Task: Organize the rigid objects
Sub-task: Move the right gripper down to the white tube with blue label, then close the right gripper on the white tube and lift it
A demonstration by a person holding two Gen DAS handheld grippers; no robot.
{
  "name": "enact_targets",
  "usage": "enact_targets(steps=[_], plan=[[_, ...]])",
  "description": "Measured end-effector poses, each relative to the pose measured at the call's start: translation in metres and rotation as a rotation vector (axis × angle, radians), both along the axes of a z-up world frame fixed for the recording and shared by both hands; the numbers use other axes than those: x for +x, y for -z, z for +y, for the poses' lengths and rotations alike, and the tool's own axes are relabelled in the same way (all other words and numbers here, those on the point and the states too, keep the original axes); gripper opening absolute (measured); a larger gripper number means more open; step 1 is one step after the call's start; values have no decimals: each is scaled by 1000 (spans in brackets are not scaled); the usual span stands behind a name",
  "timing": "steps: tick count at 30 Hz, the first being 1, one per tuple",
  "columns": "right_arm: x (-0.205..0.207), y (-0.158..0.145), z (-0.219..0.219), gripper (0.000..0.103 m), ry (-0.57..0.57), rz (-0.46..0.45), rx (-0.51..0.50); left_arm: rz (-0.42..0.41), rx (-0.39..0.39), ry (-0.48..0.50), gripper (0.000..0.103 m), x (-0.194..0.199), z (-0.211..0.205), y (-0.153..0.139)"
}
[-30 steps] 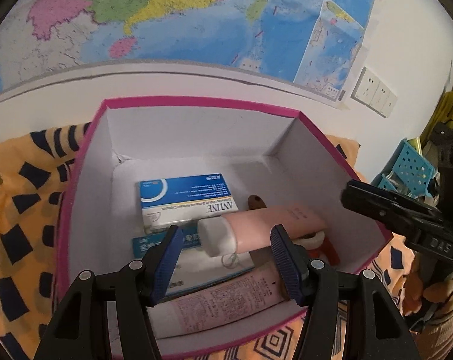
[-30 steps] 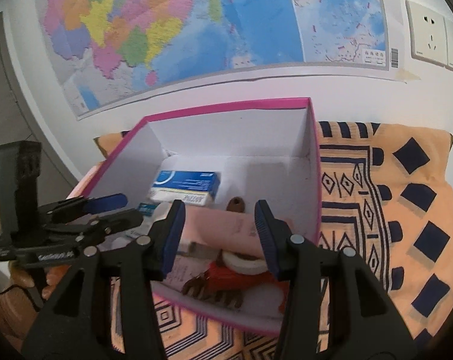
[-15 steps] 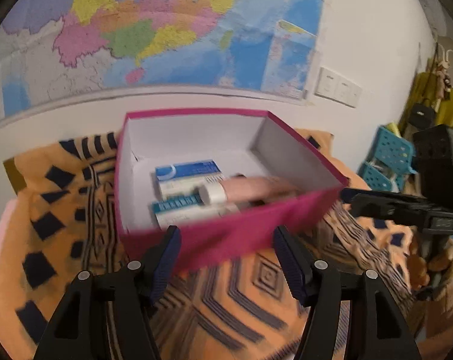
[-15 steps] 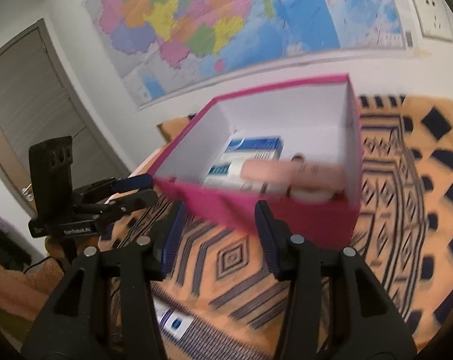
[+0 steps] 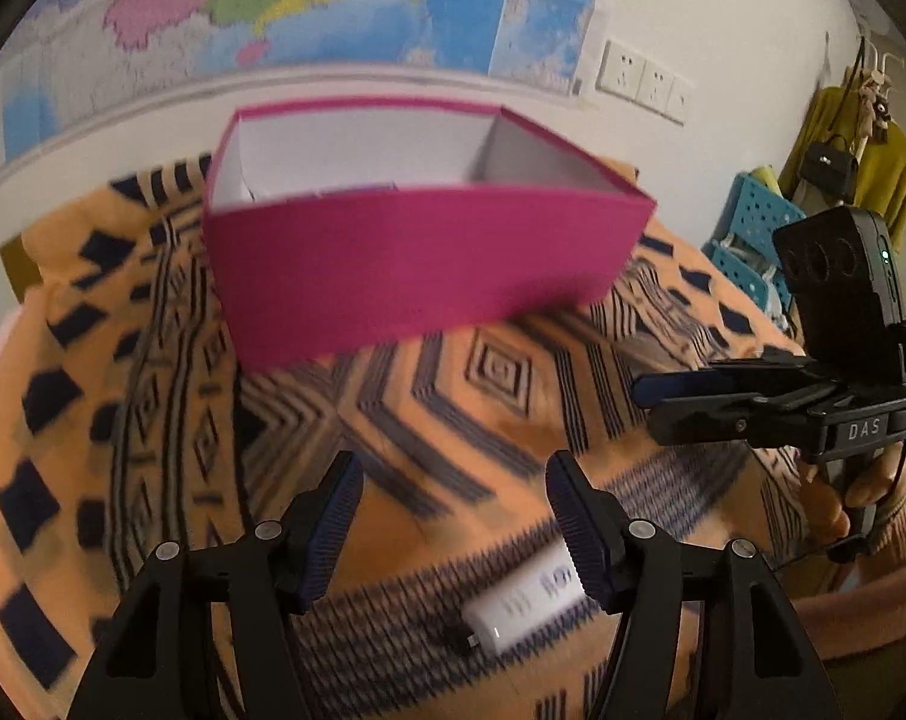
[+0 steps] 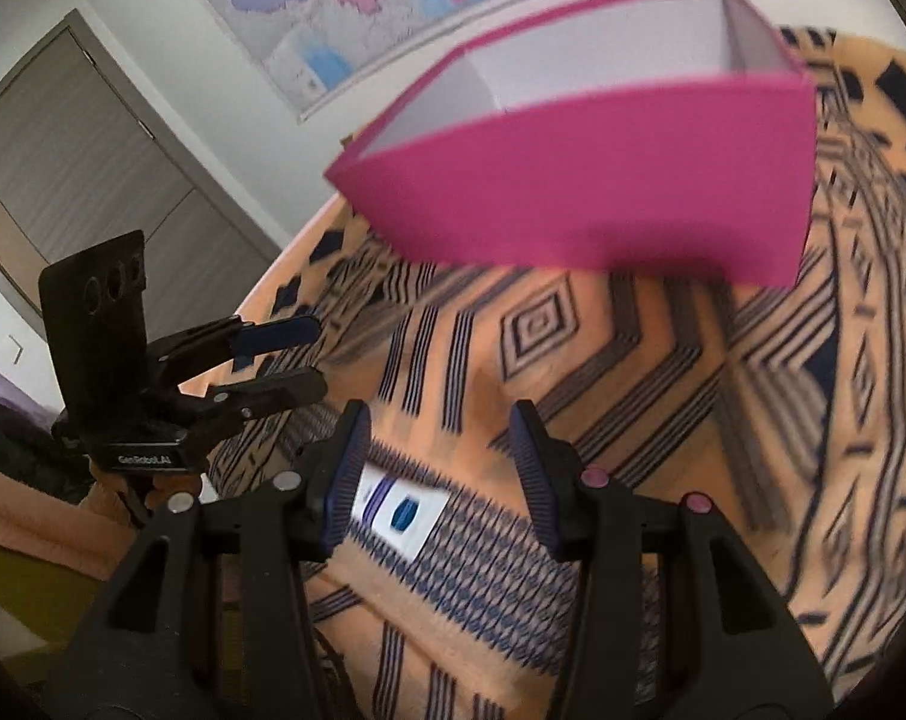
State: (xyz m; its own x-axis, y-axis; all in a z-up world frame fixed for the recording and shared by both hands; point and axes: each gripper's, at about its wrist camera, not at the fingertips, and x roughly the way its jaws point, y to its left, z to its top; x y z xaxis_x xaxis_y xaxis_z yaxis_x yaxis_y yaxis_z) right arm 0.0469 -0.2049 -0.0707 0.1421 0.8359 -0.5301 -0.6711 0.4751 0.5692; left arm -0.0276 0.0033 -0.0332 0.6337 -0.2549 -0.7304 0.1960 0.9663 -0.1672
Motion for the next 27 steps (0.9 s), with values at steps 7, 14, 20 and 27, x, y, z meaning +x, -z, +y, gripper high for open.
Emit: enact_targets(steps=[7,14,20,27], plan=[[-12,18,4,50,-27,66,-1,40,-19,0,65,-19,-2,11],[-28,25,10,50,-52,87,-16,80,-20,19,65,-33,-8,18],[-36,26,13,50,-65,97,-16,123,-38,24,65,-41,-9,24],[-42,27,18,51,-80,100,-6,142,-67,23,62,-40,-10,29]])
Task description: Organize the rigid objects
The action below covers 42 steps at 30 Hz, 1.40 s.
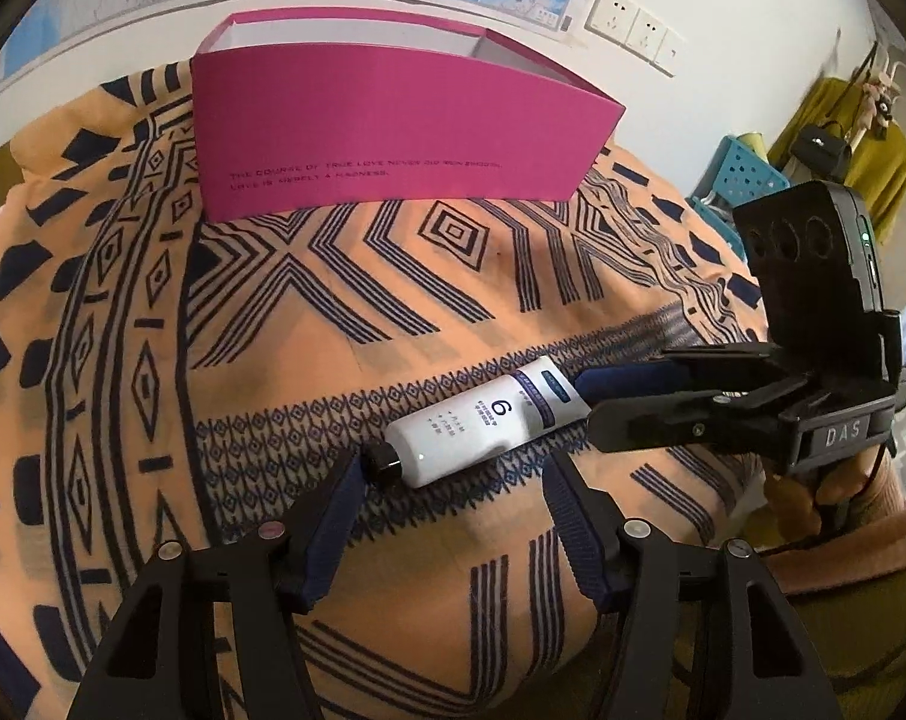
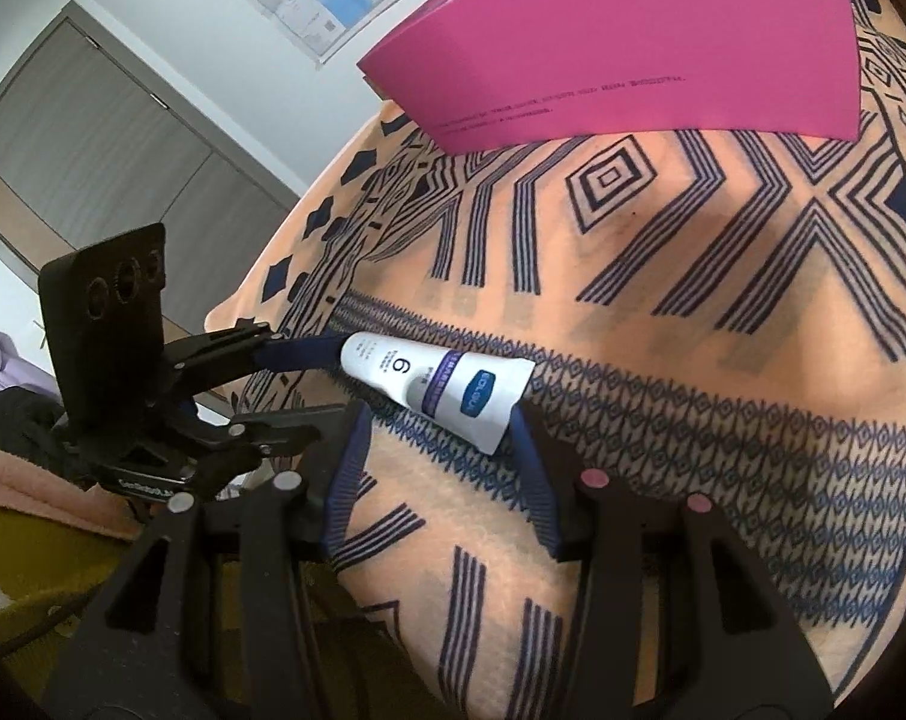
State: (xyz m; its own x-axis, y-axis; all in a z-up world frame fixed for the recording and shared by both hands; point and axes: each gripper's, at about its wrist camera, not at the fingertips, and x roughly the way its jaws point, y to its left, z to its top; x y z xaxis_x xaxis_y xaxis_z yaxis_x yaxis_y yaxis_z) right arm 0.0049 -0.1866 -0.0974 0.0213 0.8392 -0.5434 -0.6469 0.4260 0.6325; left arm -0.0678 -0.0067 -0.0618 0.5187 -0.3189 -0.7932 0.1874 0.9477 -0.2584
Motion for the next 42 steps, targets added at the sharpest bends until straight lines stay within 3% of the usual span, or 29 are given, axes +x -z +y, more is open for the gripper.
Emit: enact_targets(steps=[24,42], plan=[[45,3,-26,51,175,51,79,-21,-5,-3,62,47,-21,1],[52,-1,-30,52,218,43,82,-45,6,-8,62,58,-26,-6]])
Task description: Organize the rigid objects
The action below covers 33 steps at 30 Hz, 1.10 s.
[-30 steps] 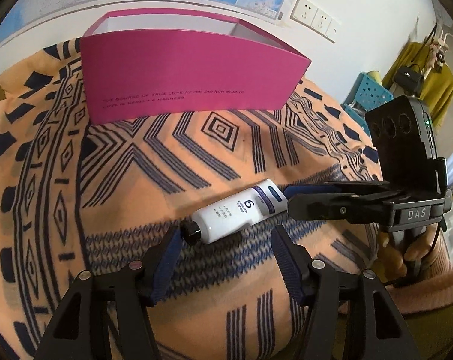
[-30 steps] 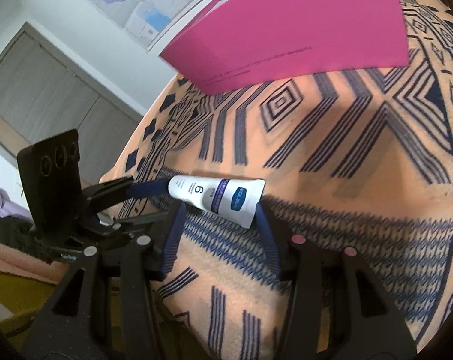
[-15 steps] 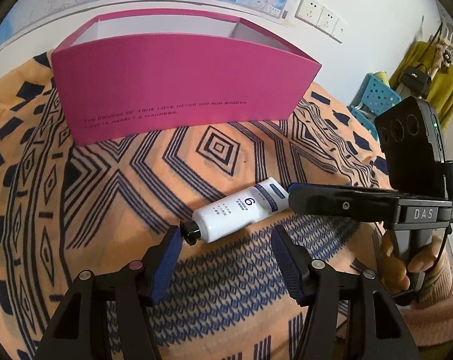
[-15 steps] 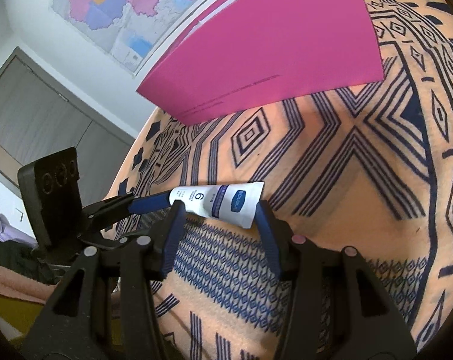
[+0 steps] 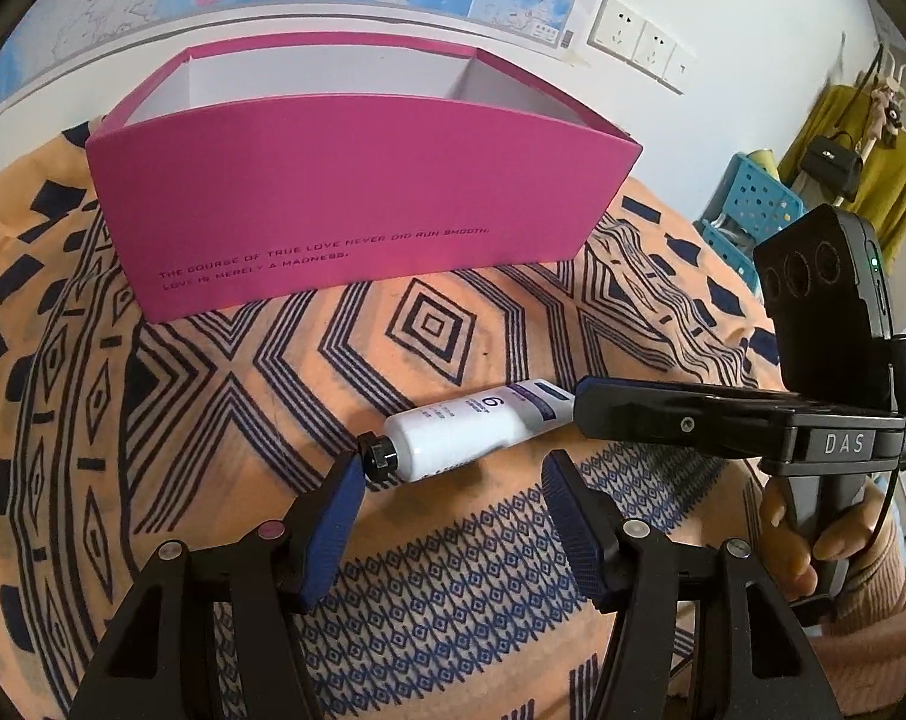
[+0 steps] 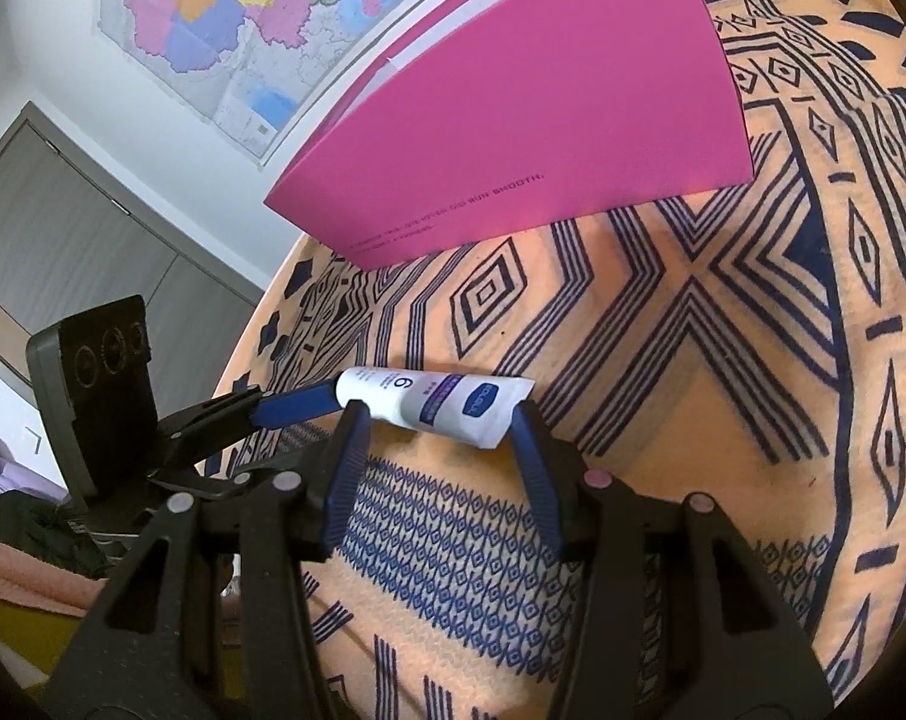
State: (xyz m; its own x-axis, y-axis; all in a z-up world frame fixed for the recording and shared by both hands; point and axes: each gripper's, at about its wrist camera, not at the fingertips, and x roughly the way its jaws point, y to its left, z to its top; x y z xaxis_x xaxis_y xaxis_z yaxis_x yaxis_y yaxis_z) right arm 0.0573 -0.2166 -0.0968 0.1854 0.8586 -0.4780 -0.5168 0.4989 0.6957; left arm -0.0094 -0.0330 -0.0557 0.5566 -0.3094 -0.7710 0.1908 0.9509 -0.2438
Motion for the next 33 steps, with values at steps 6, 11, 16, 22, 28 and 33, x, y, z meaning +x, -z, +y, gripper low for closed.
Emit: enact_targets(steps=[6,11,16,22,28,33], plan=[[3,5,3,52,-6,6,-8,14,-5,-3,62,3,3,4],[4,4,4,52,2,-6,-19,13,-12,-24,62,2,11,3],[4,2,8,52,6,-19,-40,35,-13,-35,56,2,15,6],[2,-1,14,52,-1,-47,-73,56,-33,-40,44,4,17,9],[2,0,12,52,8,-43,-66,63,-34,-50,44,5,17,8],[1,0,13,52,7,-41,-54,66,-36,-68,44,8,17,9]])
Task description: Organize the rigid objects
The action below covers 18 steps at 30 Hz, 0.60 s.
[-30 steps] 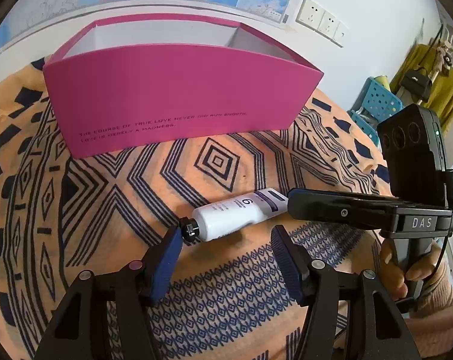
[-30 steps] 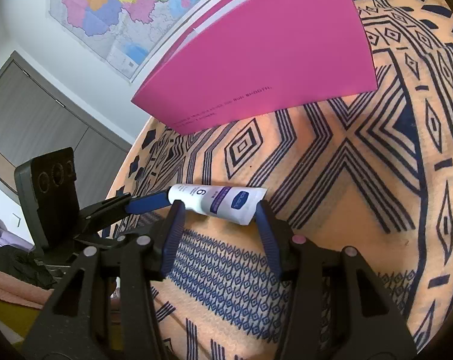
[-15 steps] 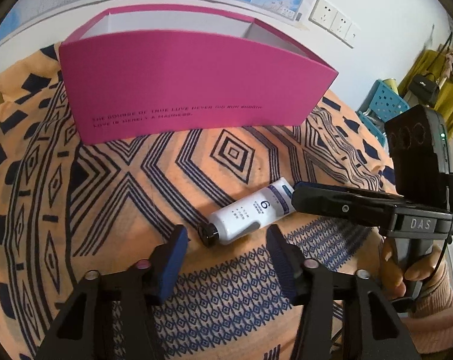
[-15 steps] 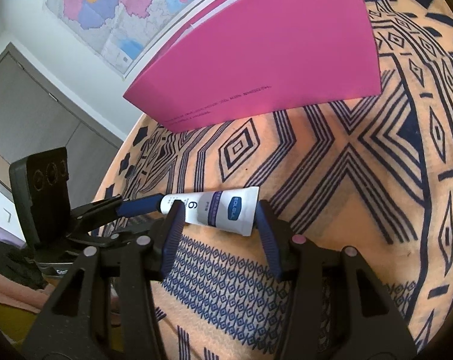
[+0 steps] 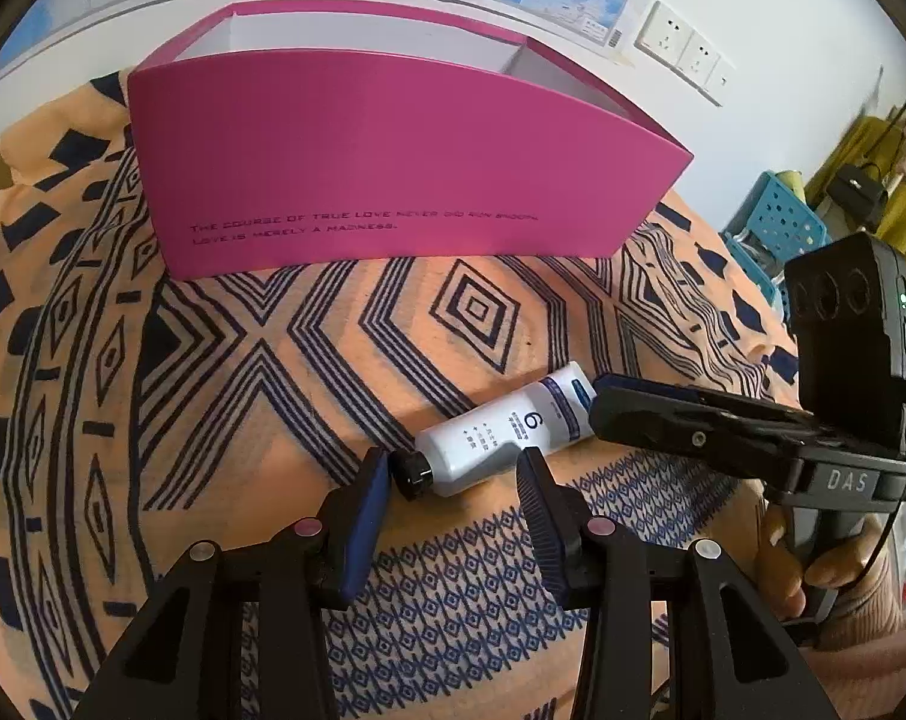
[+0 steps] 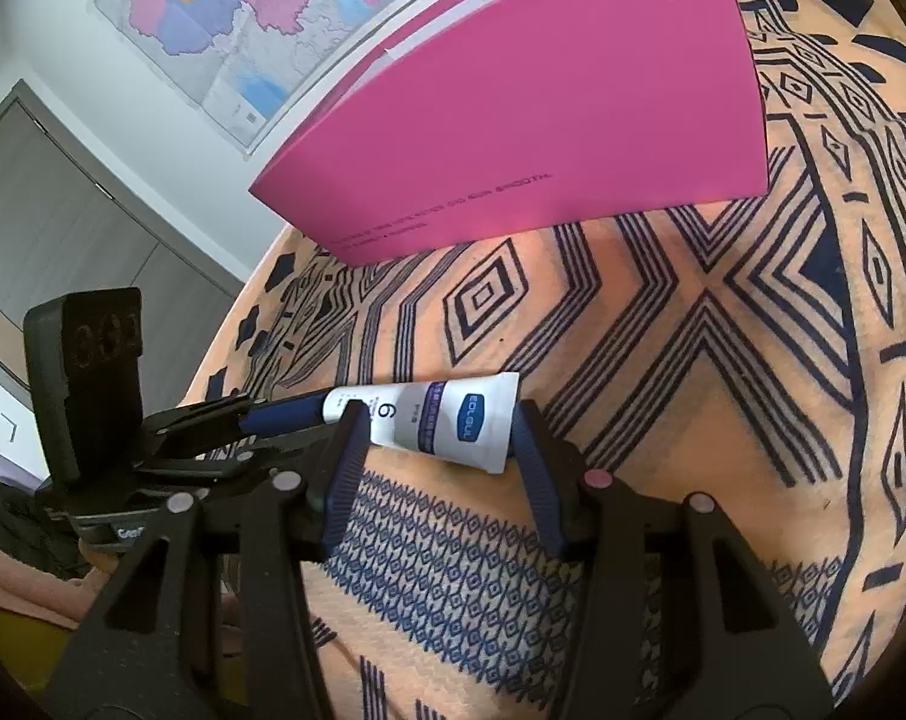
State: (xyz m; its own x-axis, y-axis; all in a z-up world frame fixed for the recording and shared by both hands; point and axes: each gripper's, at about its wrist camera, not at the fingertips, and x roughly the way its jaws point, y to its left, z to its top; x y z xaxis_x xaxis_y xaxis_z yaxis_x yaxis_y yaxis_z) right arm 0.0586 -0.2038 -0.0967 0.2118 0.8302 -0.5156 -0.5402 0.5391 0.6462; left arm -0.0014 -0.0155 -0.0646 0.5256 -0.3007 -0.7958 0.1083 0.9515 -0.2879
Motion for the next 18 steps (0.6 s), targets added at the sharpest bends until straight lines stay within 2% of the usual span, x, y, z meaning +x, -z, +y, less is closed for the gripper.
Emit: enact_targets(steps=[18], plan=[[-4,-9,1,54,6,-20,6,-17,23,-6,44,3,-2,-7]])
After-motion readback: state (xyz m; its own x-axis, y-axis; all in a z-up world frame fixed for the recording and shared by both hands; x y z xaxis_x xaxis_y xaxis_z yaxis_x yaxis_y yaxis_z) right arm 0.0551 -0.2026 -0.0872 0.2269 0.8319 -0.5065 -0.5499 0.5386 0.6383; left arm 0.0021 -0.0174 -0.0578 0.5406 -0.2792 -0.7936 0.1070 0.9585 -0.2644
